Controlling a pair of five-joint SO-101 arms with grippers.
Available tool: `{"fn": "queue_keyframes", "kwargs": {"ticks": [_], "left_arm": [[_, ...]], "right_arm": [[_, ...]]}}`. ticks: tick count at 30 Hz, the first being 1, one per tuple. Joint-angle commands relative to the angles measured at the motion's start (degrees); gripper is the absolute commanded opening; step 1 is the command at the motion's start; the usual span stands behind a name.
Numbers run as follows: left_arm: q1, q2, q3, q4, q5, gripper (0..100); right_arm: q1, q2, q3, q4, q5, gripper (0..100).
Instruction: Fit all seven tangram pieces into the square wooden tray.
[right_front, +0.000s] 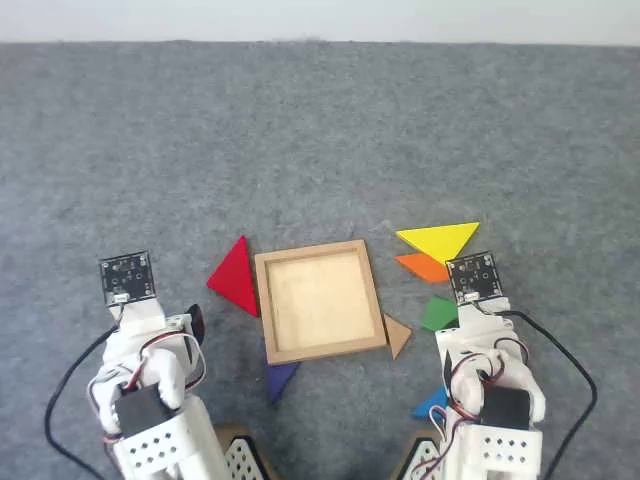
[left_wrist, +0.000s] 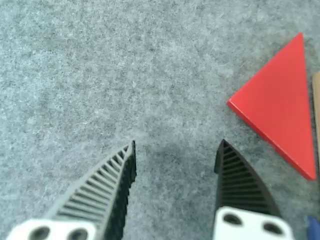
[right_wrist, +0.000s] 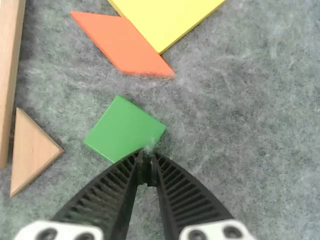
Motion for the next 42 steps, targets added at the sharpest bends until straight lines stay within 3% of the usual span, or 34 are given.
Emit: {"fn": "queue_keyframes", "kwargs": {"ticks": [1,29,37,39,42], "left_arm": [[0.0,-1.3,-0.5,0.4,0.7,24],[0.0,-1.3,-0.5,0.4,0.7,24],[0.0,-1.3,-0.5,0.4,0.7,24],[-0.1,-1.3,-0.5,0.4,0.7,24],[-0.1,-1.3,-0.5,0.4,0.7,24]], "right_arm": [[0.7,-0.1,1.0,0.6,0.0,0.8],[0.3,-0.6,1.0,0.6,0.0,0.9],[4.5,-0.7,0.9,-4.7,0.1,0.8],[8.0,-0.7,0.7,-7.0,2.7,0.8],[14.8,-0.7,-1.8,-8.0,14.3,0.9]]}}
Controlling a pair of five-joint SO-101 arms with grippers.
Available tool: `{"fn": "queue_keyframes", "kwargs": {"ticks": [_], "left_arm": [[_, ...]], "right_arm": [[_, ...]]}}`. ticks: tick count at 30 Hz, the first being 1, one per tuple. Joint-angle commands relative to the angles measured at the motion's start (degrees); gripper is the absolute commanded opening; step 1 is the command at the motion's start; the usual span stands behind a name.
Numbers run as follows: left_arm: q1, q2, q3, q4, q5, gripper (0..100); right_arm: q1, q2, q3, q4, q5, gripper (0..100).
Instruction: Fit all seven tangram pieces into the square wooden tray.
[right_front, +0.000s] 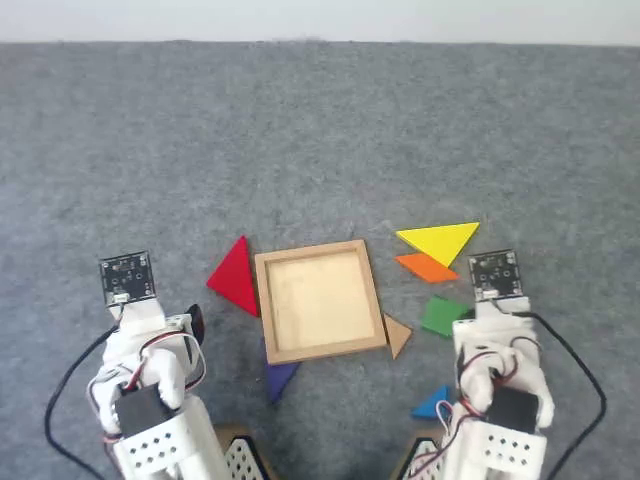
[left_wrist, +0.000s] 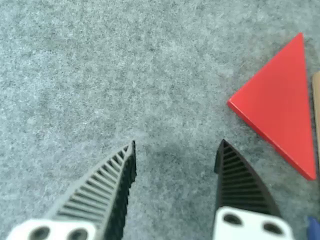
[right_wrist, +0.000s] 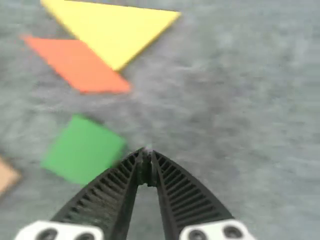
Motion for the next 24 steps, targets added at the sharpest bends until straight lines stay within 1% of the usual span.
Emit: {"fn": "queue_keyframes", "kwargs": {"ticks": [1,2,5,9,12,16,20,24], "left_arm": [[-0.1,-1.3,-0.5,0.4,0.7,24],[-0.1,-1.3,-0.5,0.4,0.7,24],[-0.1,-1.3,-0.5,0.4,0.7,24],[-0.1,-1.3,-0.5,0.4,0.7,24],[-0.1,-1.3,-0.5,0.4,0.7,24],[-0.1,-1.3,-0.5,0.4,0.7,24],[-0.1,-1.3,-0.5,0.4,0.7,24],[-0.1,-1.3,-0.5,0.4,0.7,24]], "right_arm": [[8.5,-0.6,-3.3,-2.4,14.8,0.9],[9.3,0.0,-5.2,-1.9,15.9,0.9],[11.6,0.1,-11.4,1.1,16.0,1.1],[11.8,2.2,-19.8,5.6,16.1,1.1],[11.8,10.3,-24.9,6.5,16.0,1.1],[11.2,28.2,-32.6,6.5,13.8,1.0],[7.0,45.3,-39.1,6.5,10.6,0.9],[-2.6,59.3,-44.8,6.8,10.5,0.9]]}}
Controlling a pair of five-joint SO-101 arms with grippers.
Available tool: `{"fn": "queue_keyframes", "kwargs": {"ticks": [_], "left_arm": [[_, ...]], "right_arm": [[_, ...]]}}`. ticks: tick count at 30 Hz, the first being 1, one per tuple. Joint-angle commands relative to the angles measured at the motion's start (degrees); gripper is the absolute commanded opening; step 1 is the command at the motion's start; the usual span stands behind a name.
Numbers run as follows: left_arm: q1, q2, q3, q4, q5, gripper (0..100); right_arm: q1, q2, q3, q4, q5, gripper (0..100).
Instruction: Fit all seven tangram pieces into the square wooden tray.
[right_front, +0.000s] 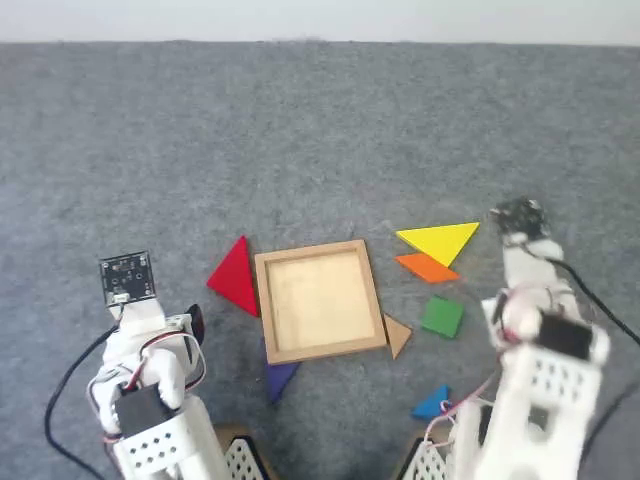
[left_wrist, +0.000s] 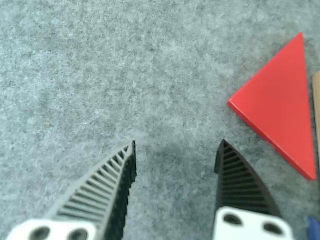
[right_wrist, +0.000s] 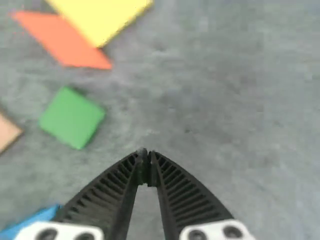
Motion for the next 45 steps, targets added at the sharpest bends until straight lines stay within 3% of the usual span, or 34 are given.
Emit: {"fn": "queue_keyframes", "kwargs": {"ticks": [1,7,17,27,29,37,42,45], "left_arm": [[-0.1,-1.3,-0.5,0.4,0.7,24],[-0.1,-1.3,-0.5,0.4,0.7,24],[-0.1,-1.3,-0.5,0.4,0.7,24],[-0.1,-1.3,-0.5,0.4,0.7,24],[-0.1,-1.3,-0.5,0.4,0.7,24],[-0.1,-1.3,-0.5,0.4,0.7,24],[-0.1,-1.3,-0.5,0.4,0.7,24],[-0.1,-1.3,-0.5,0.4,0.7,24]], "right_arm": [[-10.2,16.1,-9.6,0.9,-0.7,0.9],[-17.1,33.5,-23.8,7.3,1.5,1.8],[-19.7,50.7,-38.7,7.6,9.3,23.8],[-18.5,61.5,-52.9,2.4,3.7,24.1],[-18.4,67.2,-59.3,5.4,7.8,24.1],[-17.8,85.8,-81.1,19.4,37.5,24.5],[-17.5,92.8,-89.4,21.8,45.7,39.6],[-17.4,96.0,-92.2,22.4,51.8,42.3]]}}
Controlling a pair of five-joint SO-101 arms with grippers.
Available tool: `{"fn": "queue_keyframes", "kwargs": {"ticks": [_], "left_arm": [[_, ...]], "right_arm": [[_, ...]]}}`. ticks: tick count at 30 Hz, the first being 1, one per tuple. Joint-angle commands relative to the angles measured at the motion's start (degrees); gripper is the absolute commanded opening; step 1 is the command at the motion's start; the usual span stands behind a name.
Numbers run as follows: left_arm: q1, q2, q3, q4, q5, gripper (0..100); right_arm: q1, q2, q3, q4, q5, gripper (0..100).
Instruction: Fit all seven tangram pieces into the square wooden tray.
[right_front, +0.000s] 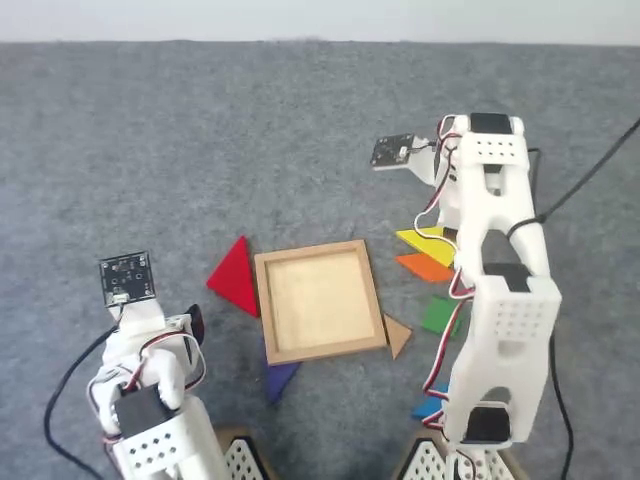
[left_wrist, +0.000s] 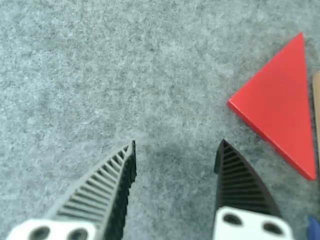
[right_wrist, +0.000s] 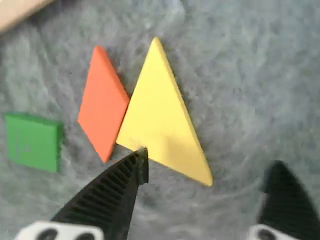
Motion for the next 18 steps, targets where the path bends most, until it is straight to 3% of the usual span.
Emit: {"fn": "queue_keyframes", "kwargs": {"ticks": [1,3,11,18], "left_arm": [[-0.1,-1.3,-0.5,0.4,0.7,24],[-0.1,-1.3,-0.5,0.4,0.7,24],[-0.1,-1.3,-0.5,0.4,0.7,24],[-0.1,-1.3,-0.5,0.4,0.7,24]], "right_arm": [[0.9,2.2,-6.3,2.2,9.8,42.3],[0.9,3.9,-6.3,2.8,12.9,42.3],[1.2,8.8,-6.2,2.3,13.0,41.9],[2.4,6.6,-1.3,2.3,12.7,30.2]]}}
